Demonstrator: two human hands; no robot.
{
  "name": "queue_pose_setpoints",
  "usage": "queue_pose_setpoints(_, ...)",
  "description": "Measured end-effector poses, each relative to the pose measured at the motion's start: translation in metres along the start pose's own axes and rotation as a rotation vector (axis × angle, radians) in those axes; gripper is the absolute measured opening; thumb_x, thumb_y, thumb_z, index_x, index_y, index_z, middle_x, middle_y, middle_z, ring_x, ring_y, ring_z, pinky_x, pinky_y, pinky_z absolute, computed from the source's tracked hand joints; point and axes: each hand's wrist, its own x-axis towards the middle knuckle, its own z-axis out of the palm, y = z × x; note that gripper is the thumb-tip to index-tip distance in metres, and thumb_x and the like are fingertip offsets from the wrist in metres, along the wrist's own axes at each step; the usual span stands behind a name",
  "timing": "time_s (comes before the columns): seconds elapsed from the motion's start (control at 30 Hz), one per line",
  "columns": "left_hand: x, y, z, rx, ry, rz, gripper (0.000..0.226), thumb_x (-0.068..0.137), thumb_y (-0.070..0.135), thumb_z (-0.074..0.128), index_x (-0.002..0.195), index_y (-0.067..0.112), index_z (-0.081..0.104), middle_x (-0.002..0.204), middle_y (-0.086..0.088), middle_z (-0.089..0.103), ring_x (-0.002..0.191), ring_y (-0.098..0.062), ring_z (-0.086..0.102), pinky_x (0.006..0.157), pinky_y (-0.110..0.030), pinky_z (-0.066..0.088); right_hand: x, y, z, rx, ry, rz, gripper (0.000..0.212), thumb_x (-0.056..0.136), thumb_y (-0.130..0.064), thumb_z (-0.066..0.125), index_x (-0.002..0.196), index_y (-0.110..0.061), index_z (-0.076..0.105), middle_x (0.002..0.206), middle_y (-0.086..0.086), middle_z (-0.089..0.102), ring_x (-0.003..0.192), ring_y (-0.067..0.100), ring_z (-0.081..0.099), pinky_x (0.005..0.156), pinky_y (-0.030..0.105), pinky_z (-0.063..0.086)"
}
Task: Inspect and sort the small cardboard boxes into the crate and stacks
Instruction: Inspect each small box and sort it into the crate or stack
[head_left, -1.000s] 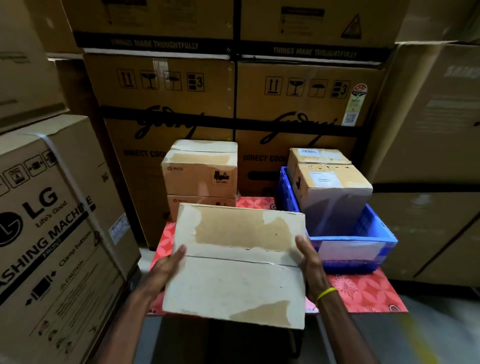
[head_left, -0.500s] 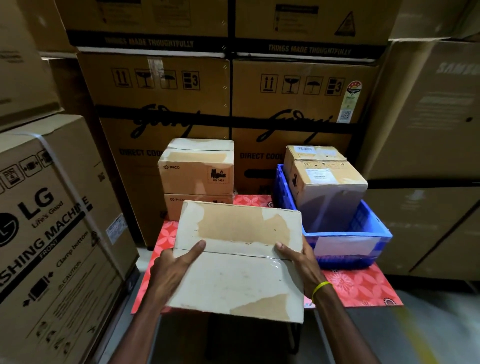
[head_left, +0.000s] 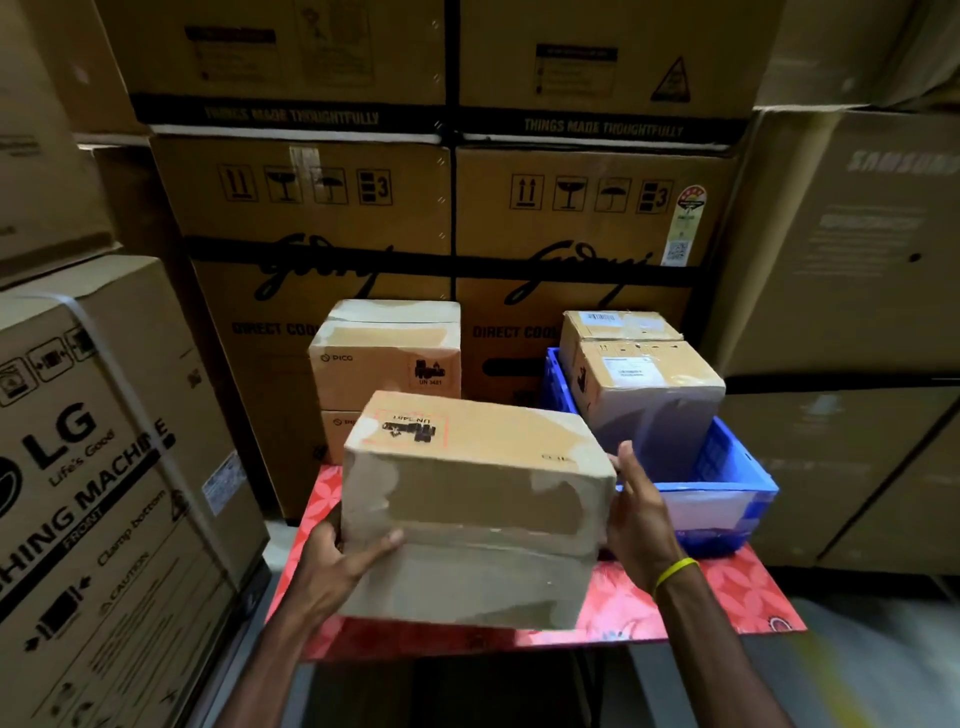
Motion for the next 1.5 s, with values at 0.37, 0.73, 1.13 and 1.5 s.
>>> queue_pose_setpoints(0.37,0.021,0.030,-0.033,-0.153,-0.160,-0.151,0.101,0.048,0.089,0.077,0.125,0.023,0.074,0.121,-0.003,0.078,0.115,-0.028,0.072,0.102,-0.053,0.053,-0.003,0.001,-0.007,-0.180,-0.100,-0.085,0.088,0.050,-0.014,0.094,0.132,-0.019,0.063,0.122,0.015,0.076,0.103,0.029,0.075,0.074,0.036,0.064)
queue_pose_setpoints(0.73,0.016,0.052,0.033,0.411,0.430,-0.026,0.111,0.026,0.097,0.072,0.113,0.030,0.058,0.100,0.005,0.072,0.093,-0.026,0.070,0.079,-0.042,0.058,-0.024,0.021,0.058,-0.681,0.471,-0.133,0.121,0.023,-0.097,0.075,0.115,-0.023,0.047,0.111,0.006,0.072,0.107,0.035,0.068,0.086,0.045,0.056)
queue_pose_setpoints(1.13,0.012,0.047,0.047,0.602,0.473,-0.042,0.152,0.021,0.109,0.051,0.137,0.012,0.038,0.118,-0.014,0.068,0.109,-0.038,0.067,0.094,-0.049,0.054,-0.037,0.015,0.070,-0.836,0.610,-0.167,0.150,0.014,-0.114,0.046,0.128,-0.017,0.049,0.116,0.016,0.072,0.108,0.044,0.068,0.084,0.052,0.059)
queue_pose_setpoints(1.5,0.003,0.039,0.045,0.597,0.452,0.027,0.153,0.022,0.113,0.047,0.139,0.015,0.036,0.113,-0.010,0.069,0.099,-0.035,0.071,0.083,-0.050,0.060,-0.044,0.022,0.069,-0.739,0.562,-0.141,0.136,0.022,-0.111,0.056,0.123,-0.020,0.046,0.115,0.010,0.070,0.107,0.040,0.068,0.086,0.048,0.058)
